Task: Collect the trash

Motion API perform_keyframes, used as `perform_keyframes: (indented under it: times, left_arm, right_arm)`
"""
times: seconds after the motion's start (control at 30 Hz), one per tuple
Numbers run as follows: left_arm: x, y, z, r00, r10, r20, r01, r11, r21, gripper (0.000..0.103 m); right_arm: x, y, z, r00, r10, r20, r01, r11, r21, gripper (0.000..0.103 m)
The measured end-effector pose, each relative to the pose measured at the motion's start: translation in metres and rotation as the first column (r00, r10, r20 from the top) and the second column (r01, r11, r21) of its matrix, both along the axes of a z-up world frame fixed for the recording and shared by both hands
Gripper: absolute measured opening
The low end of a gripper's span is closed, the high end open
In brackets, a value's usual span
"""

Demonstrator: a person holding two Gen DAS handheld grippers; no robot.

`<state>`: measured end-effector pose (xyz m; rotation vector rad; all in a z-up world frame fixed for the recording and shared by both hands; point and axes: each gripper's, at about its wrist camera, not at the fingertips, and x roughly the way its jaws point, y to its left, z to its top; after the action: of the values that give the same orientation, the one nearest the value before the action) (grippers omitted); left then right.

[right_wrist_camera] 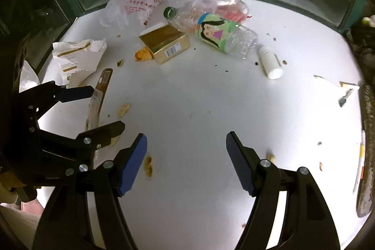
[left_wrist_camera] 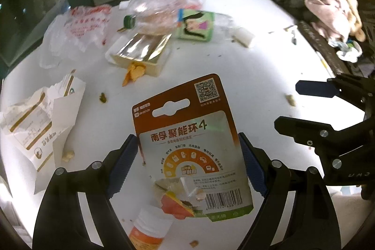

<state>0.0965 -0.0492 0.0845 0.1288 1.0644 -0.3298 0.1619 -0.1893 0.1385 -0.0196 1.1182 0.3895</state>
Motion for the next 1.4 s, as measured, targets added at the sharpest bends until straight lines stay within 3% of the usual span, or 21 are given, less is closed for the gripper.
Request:
perform_keyframes:
  times: [0.27, 0.53, 0.67, 1.13, 1.23, 1.4]
  left_arm:
    - [-0.028, -0.022, 0.017, 0.995, -0.100, 0.023, 0.100, 0.995, -0.013, 0.077]
    - [-0.048, -0.037, 0.027, 0.989, -0.140, 0.051, 0.140, 0.990, 0.010, 0.076]
    - [-0.054, -0.037, 0.022, 0.991, -0.129, 0.025, 0.128, 0.991, 0.026, 0.076]
    - [-0.028, -0.042, -0.006, 0.994, -0.049, -0.099, 0.050, 0.999, 0.005, 0.077]
    - [-0.018, -0.049, -0.012, 0.994, 0.008, -0.110, -0.005, 1.000, 0.030, 0.086]
    - [-0.004, -0.055, -0.018, 0.980, 0.147, -0.136, -0.145, 0.989, 0.029, 0.091]
  right_arm:
    - [-0.038, -0.011, 0.020, 0.997, -0.067, 0.038, 0.067, 0.998, -0.004, 0.067]
    - [-0.061, -0.029, 0.025, 0.992, -0.115, 0.051, 0.115, 0.993, 0.016, 0.067]
    - [-0.067, -0.035, 0.021, 0.991, -0.129, 0.021, 0.128, 0.991, 0.039, 0.067]
    - [-0.053, -0.038, 0.018, 0.997, -0.077, 0.019, 0.077, 0.997, 0.017, 0.067]
    - [-0.043, -0.046, 0.017, 0.998, -0.058, 0.023, 0.058, 0.998, 0.007, 0.067]
    - [-0.022, -0.064, 0.012, 1.000, 0.019, 0.008, -0.018, 1.000, -0.013, 0.067]
